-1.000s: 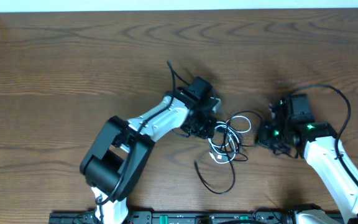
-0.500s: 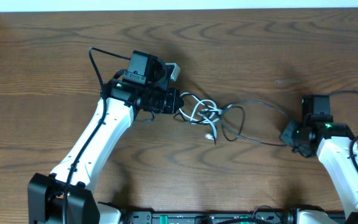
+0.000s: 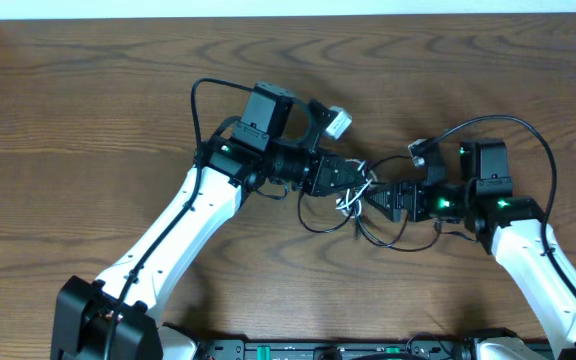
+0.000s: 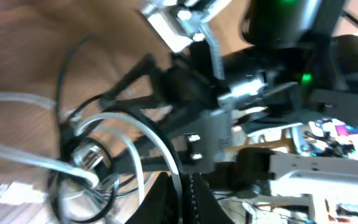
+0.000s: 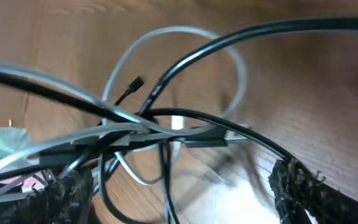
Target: Untangle cables
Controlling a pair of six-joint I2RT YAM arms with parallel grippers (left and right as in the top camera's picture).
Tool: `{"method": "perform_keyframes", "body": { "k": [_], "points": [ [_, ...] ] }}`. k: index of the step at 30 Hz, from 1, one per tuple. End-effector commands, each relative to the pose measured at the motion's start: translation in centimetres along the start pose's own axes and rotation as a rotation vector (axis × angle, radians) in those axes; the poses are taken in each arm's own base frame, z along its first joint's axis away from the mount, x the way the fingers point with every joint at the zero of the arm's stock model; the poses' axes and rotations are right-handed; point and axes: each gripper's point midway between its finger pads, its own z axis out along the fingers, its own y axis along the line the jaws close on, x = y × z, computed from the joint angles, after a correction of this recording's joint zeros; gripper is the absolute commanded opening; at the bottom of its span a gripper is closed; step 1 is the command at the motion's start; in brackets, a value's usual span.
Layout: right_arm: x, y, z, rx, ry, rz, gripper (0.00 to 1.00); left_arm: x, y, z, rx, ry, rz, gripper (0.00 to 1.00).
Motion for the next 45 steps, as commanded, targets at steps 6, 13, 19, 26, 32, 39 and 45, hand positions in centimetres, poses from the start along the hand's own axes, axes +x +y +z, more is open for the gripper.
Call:
{"method": "perform_keyframes", "body": {
  "k": [6,13,19,26,32,39,45],
  "points": [
    [-2.7,3.7,0.7,-0.123,-0.08,0.029,0.73,-1.7,-5.2,-0.3,0.222,-0.021,-0.002,0.08],
    [-4.0,8.4,0.2,-0.337,-0.089,0.045,0.75,-2.4,-5.3,-0.4,0.221,-0.043,-0.007,0.07],
    [-6.2,9.3,-0.5,-0.363,-0.168,0.059,0.72,-2.8,-5.6,-0.4,0.228,-0.051,-0.022,0.07],
    [-6.5,2.0,0.7,0.006,-0.262,0.238,0.48,-5.4,-11.7,-2.9,0.451,-0.066,0.032,0.07],
    [0.7,-8.3,-1.7,0.592,-0.155,0.456,0.11,-5.9,-11.8,-3.8,0.458,-0.092,0.101,0.07],
    [0.3,-3.3,0.7,0.287,-0.043,0.259,0.01,-5.4,0.3,-3.7,0.001,-0.209,-0.045,0.07],
    [1.8,7.3,0.5,-0.333,0.094,-0.075,0.01,-1.4,12.0,-7.3,-0.679,-0.209,-0.246,0.07]
  ]
}}
